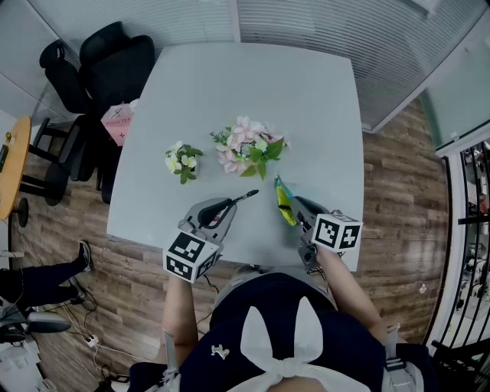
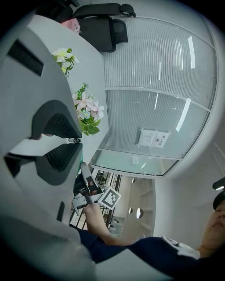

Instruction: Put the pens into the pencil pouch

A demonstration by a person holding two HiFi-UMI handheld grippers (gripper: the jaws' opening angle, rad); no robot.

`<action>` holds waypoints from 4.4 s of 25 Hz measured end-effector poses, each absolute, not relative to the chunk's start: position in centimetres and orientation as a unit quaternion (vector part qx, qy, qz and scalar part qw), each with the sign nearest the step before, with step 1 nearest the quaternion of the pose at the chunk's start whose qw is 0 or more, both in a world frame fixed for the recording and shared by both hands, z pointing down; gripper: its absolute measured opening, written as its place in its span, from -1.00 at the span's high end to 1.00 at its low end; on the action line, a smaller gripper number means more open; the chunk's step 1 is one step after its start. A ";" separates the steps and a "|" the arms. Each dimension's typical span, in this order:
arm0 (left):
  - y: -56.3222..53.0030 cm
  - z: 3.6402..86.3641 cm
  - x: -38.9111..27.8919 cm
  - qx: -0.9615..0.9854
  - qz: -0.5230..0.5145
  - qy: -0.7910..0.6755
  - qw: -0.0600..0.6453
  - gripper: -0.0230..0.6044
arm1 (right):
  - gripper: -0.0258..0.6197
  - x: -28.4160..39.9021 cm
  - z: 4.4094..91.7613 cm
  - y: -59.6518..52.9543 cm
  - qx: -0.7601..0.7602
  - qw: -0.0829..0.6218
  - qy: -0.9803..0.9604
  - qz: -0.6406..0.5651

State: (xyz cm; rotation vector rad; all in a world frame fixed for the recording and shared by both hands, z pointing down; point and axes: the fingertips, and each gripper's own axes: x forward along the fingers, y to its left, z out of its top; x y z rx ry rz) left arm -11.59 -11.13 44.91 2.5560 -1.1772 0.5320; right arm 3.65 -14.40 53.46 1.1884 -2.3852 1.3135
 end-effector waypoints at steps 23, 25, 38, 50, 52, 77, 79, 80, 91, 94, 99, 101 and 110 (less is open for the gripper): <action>-11.4 42.3 -5.2 0.921 0.164 -0.332 0.119 0.76 | 0.79 3.7 53.4 -14.5 0.398 0.081 -0.799 0.442; -11.4 42.6 -5.1 0.921 0.165 -0.331 0.121 0.76 | 0.79 3.8 53.5 -14.5 0.399 0.082 -0.799 0.442; -11.4 45.4 -3.8 0.919 0.185 -0.315 0.146 0.76 | 0.79 3.9 53.6 -14.5 0.401 0.087 -0.797 0.443; -12.1 47.0 -2.2 0.920 0.199 -0.302 0.150 0.76 | 0.79 3.6 53.4 -14.5 0.392 0.080 -0.801 0.445; -12.2 47.3 -2.0 0.919 0.203 -0.301 0.153 0.76 | 0.79 3.7 53.5 -14.5 0.392 0.080 -0.801 0.445; -12.8 52.8 0.1 0.907 0.243 -0.277 0.205 0.76 | 0.79 3.4 53.3 -14.2 0.387 0.079 -0.801 0.450; -12.8 53.1 0.2 0.906 0.246 -0.275 0.207 0.76 | 0.79 3.5 53.3 -14.2 0.387 0.079 -0.801 0.450; -12.7 53.3 0.3 0.906 0.249 -0.273 0.207 0.76 | 0.79 3.5 53.3 -14.2 0.387 0.079 -0.801 0.450; -12.5 53.8 0.4 0.906 0.248 -0.267 0.217 0.75 | 0.79 3.5 53.5 -14.2 0.386 0.081 -0.801 0.451; -12.5 53.8 0.4 0.906 0.243 -0.269 0.218 0.71 | 0.79 3.5 53.6 -14.1 0.386 0.082 -0.801 0.451; -12.2 53.6 0.4 0.908 0.241 -0.261 0.223 0.56 | 0.79 3.5 53.5 -14.1 0.386 0.082 -0.801 0.450; -12.2 53.6 0.2 0.907 0.240 -0.265 0.223 0.56 | 0.79 3.6 53.5 -14.1 0.387 0.082 -0.801 0.450; -12.9 52.9 -1.1 0.903 0.223 -0.291 0.223 0.56 | 0.79 3.5 53.6 -14.2 0.389 0.083 -0.800 0.449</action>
